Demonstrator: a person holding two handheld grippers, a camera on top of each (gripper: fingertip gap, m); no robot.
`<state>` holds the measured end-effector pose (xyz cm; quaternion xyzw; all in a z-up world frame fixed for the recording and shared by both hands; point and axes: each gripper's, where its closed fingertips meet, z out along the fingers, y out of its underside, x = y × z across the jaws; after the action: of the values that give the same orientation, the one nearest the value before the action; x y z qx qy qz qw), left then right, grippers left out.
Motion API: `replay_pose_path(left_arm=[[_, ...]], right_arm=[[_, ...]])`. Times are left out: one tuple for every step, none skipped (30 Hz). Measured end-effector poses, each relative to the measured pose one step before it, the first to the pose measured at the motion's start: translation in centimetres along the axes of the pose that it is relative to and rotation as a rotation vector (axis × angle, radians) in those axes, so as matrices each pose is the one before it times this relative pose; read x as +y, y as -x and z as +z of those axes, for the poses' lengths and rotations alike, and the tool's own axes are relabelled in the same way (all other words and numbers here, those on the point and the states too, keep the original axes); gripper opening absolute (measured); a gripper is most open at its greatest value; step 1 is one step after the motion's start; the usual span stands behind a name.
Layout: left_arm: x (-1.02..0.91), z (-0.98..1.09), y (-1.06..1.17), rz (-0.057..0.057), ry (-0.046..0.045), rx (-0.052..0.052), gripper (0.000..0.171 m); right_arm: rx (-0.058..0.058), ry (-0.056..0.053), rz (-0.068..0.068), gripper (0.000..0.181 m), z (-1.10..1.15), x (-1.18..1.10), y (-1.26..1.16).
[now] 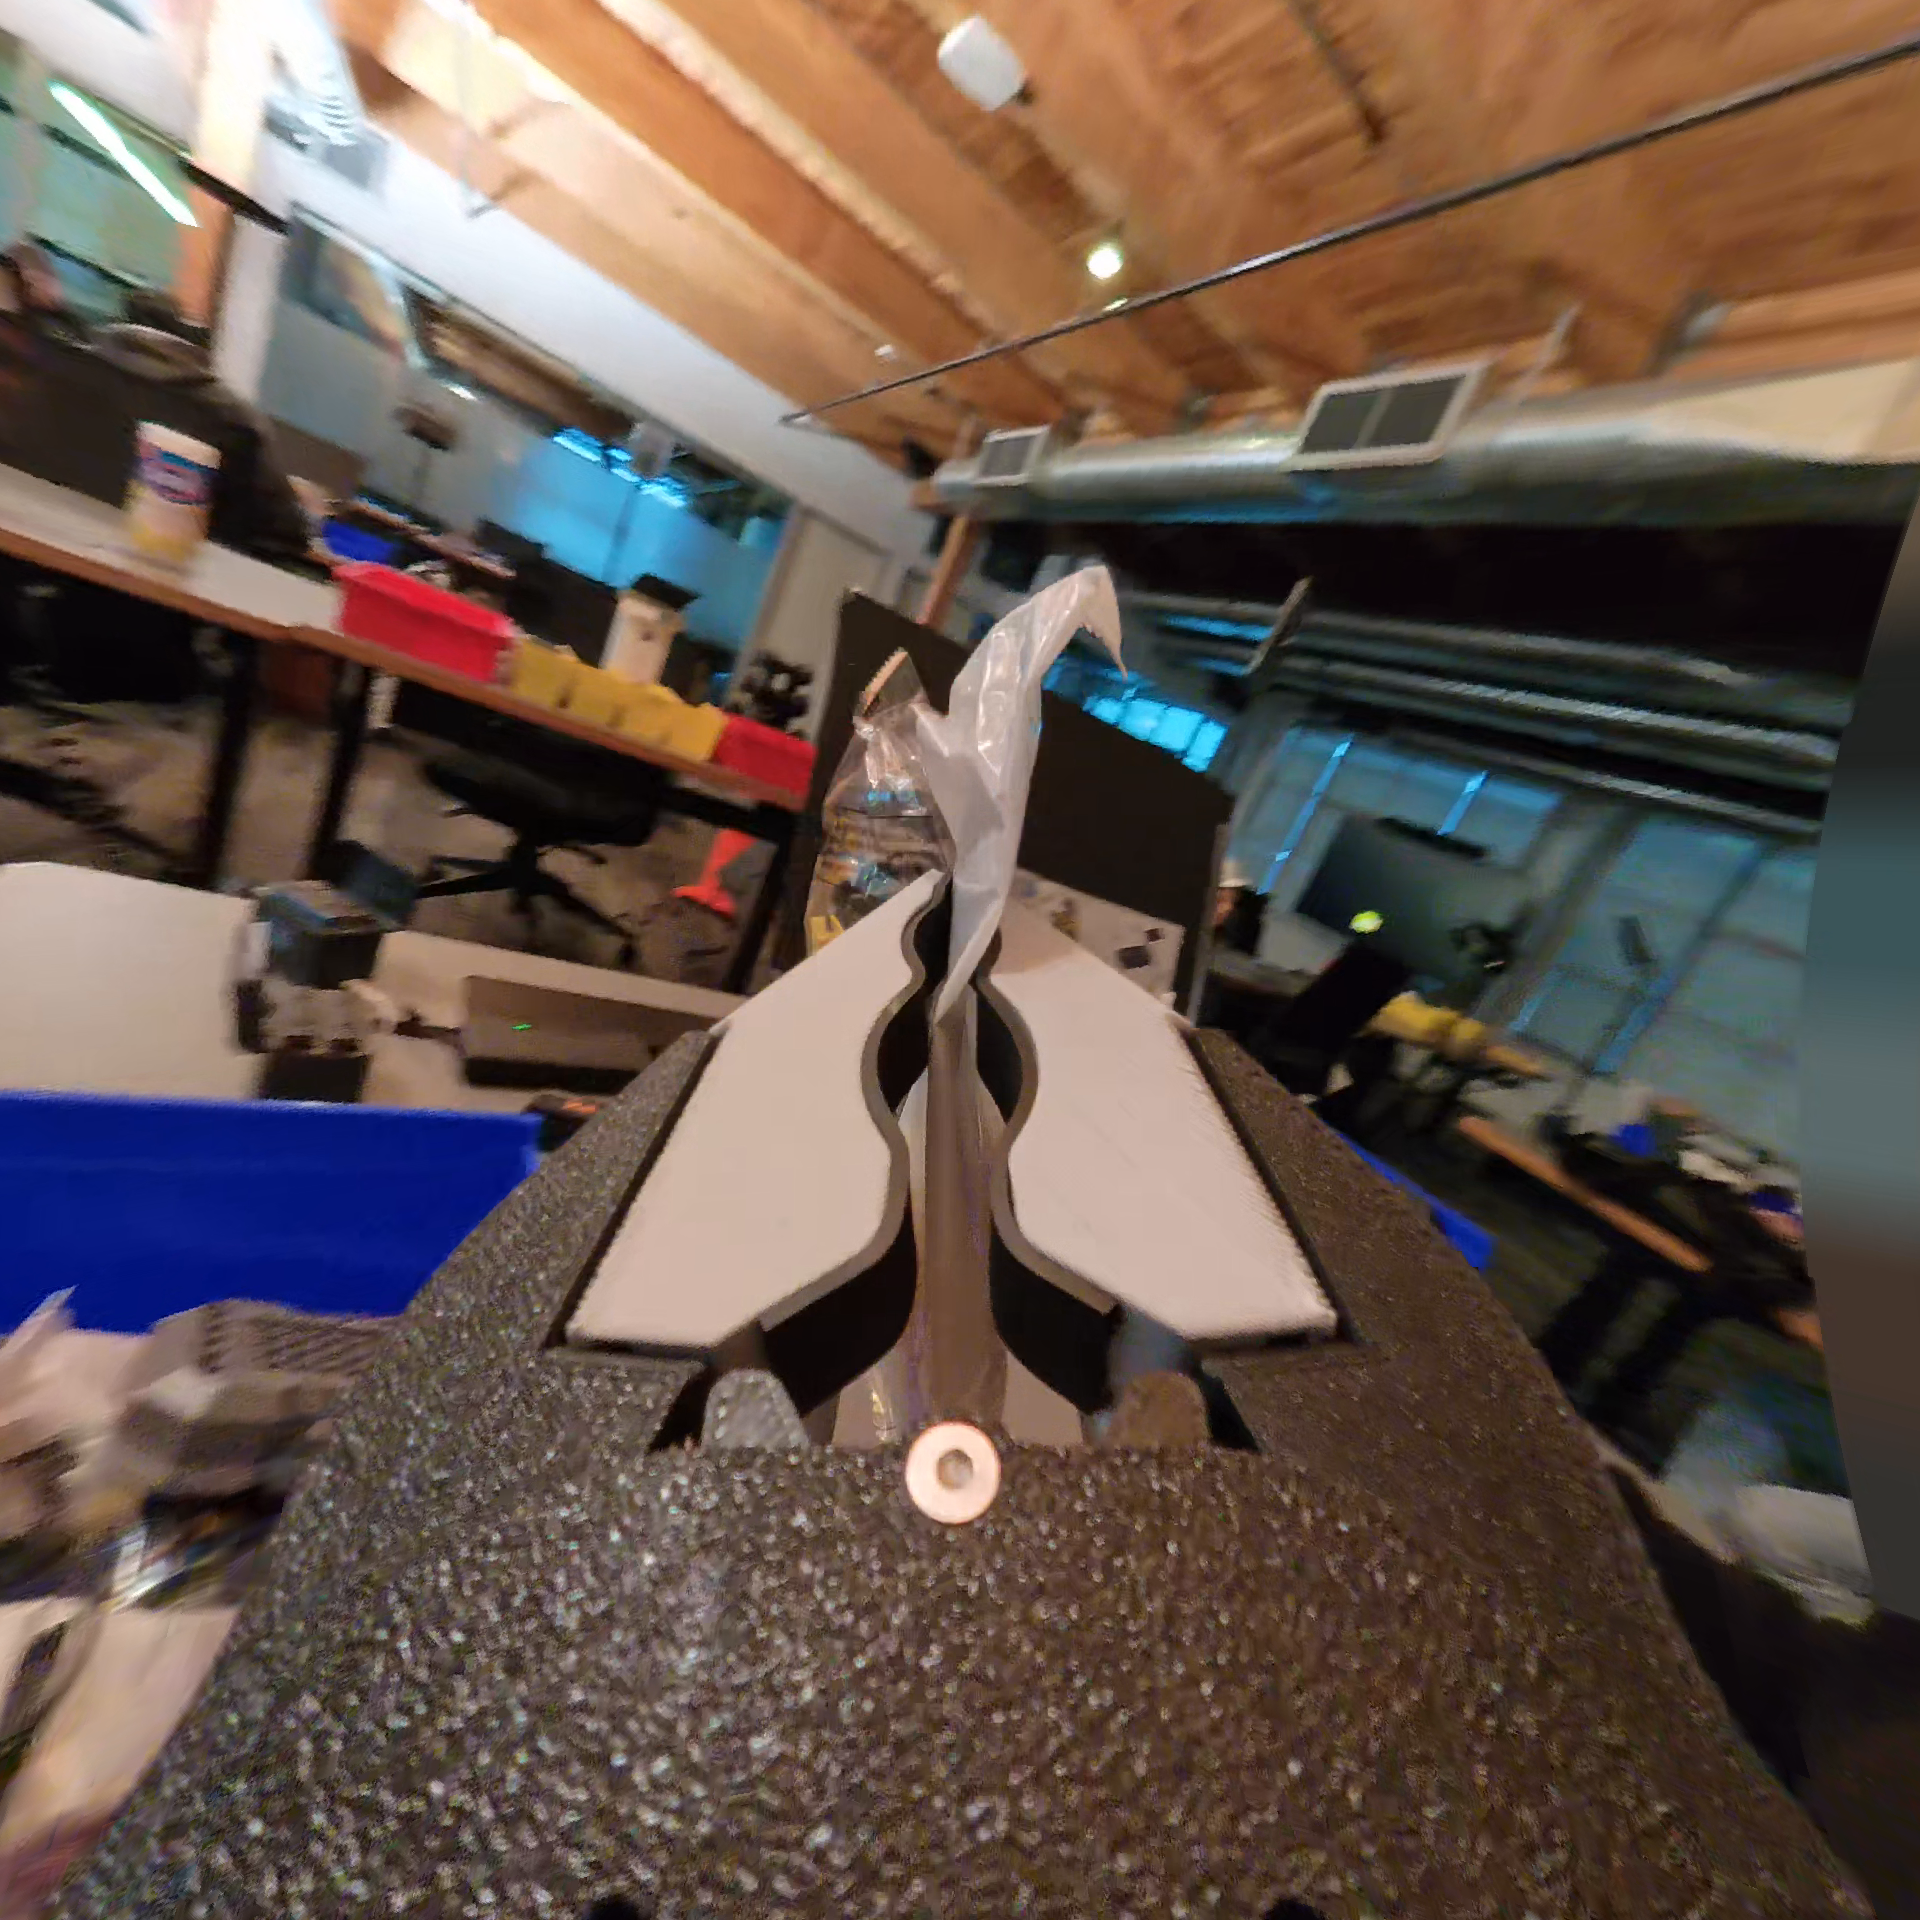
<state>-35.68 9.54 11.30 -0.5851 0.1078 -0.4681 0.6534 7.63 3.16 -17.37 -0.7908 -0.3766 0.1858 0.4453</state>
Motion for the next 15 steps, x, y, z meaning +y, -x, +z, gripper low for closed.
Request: replay_pose_path(left_arm=[[-0.028, 0.137, -0.434, -0.0256, -0.00858, 0.0285, 0.0], [0.021, 0.14, -0.43, -0.0193, -0.00582, 0.0264, 0.0], [0.029, 0.155, -0.366, -0.0149, -0.0047, 0.0202, 0.0], [0.031, 0.155, -0.279, -0.0086, -0.00283, 0.0118, 0.0], [0.053, 0.159, -0.251, 0.0021, 0.00013, 0.0064, 0.0], [0.091, 0.167, -0.23, 0.006, 0.00354, 0.0033, 0.0], [0.111, 0.161, -0.148, 0.0063, 0.00462, -0.0032, 0.0], [0.141, 0.155, -0.133, 0.0079, 0.00601, -0.0035, 0.0], [0.167, 0.174, -0.181, 0.0082, 0.00767, -0.0007, 0.0], [0.174, 0.17, -0.166, 0.0078, 0.0078, -0.0017, 0.0], [0.16, 0.168, -0.152, 0.0102, 0.00705, -0.004, 0.0], [0.171, 0.161, -0.156, 0.0141, 0.00781, -0.0044, 0.0], [0.172, 0.169, -0.135, 0.0184, 0.00852, -0.0084, 0.0], [0.184, 0.177, -0.131, 0.0236, 0.01002, -0.011, 0.0], [0.203, 0.198, -0.149, 0.0297, 0.01148, -0.0134, 0.0]], right_arm=[[0.0013, -0.0003, -0.0015, 0.059, -0.008, -0.011, 0.006], [0.0012, -0.0003, -0.0014, 0.058, -0.003, -0.002, -0.005], [0.001, -0.0002, -0.0013, 0.058, 0.003, -0.005, 0.004], [0.0009, -0.0002, -0.0012, 0.059, -0.009, -0.009, 0.0], [0.0006, -0.0001, -0.0008, 0.058, 0.002, -0.003, 0.0], [0.0004, 0.0, 0.0002, 0.058, -0.006, 0.003, 0.004], [-0.0003, 0.0004, 0.0023, 0.058, 0.008, 0.011, 0.014], [-0.0009, 0.0004, 0.0023, 0.058, -0.004, 0.008, 0.001], [-0.0005, 0.0001, 0.0008, 0.058, 0.005, -0.001, 0.005], [0.0, 0.0, 0.0, 0.058, 0.006, -0.003, -0.008], [0.0, 0.0, 0.0, 0.058, 0.005, 0.008, 0.001], [-0.0003, 0.0001, 0.0004, 0.058, 0.005, -0.002, -0.001], [-0.0003, 0.0001, 0.0004, 0.058, -0.007, 0.005, 0.001], [-0.0001, 0.0, 0.0001, 0.058, 0.005, -0.003, -0.006], [0.0002, 0.0, -0.0003, 0.058, -0.005, 0.003, 0.003]])
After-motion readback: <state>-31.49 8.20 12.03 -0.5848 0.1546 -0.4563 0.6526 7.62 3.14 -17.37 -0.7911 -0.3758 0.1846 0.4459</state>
